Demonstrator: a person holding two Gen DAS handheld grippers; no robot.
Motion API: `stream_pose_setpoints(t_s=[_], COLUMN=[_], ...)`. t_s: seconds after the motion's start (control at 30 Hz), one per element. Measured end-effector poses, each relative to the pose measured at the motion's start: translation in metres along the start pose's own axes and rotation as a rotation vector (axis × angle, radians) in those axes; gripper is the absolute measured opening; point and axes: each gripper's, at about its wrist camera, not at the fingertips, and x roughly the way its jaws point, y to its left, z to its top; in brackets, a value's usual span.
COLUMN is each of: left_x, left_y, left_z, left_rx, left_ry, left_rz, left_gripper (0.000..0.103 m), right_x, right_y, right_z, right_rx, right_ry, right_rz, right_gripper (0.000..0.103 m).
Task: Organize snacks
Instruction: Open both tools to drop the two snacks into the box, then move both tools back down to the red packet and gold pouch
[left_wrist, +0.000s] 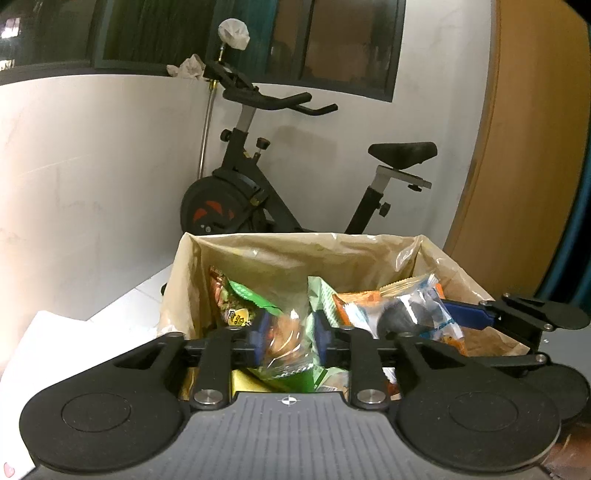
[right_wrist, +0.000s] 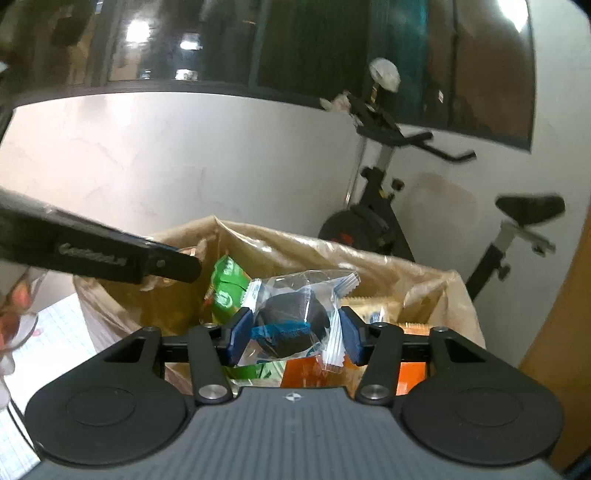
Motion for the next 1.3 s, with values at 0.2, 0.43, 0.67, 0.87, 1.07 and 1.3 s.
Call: stream_pose_setpoints(t_s=[0.2,0.43,0.67,0.87,1.07,1.3], left_x=[-0.013,-0.047,-0.079,-0.091,-0.083,-0.064], left_y=[0.007,0.014,0.043,0.065,0.069,0.064], left_z=[-0.002,-0.012,-0.041,-0.073,-0.103,-0.132], left_rx=[-0.012,0.049,0.015,-0.049,-0.079,-0.064], left_ry=[-0.031,-0.065,-0.045,-0.020,0.047,0.104], left_rz=[0.011,0.036,0.071,0.111,0.122,0.121], left_gripper=[0.054,0.055,0.055,0.055,0.055,0.054], right_x=[-0.019,-0.059,-0.098,-0.120,-0.117,-0.098], right_y=[-0.013,-0.028,-0.035,-0.042,-0.050,-0.051], right_z=[0.001,-0.002,-0.020,-0.052,-0.089,-0.126], right_rx=[0.075,0.171,0.203,0.287,0.335,0.338], right_ry=[-0.025,-0.097,-0.173,-0.194,-0.110,0.001], right_rz=[-0.003,0.012,-0.009,-0.016,-0.033,-0.039], right_gripper=[0.062,0.063,0.063,0.063,0.066,0.068])
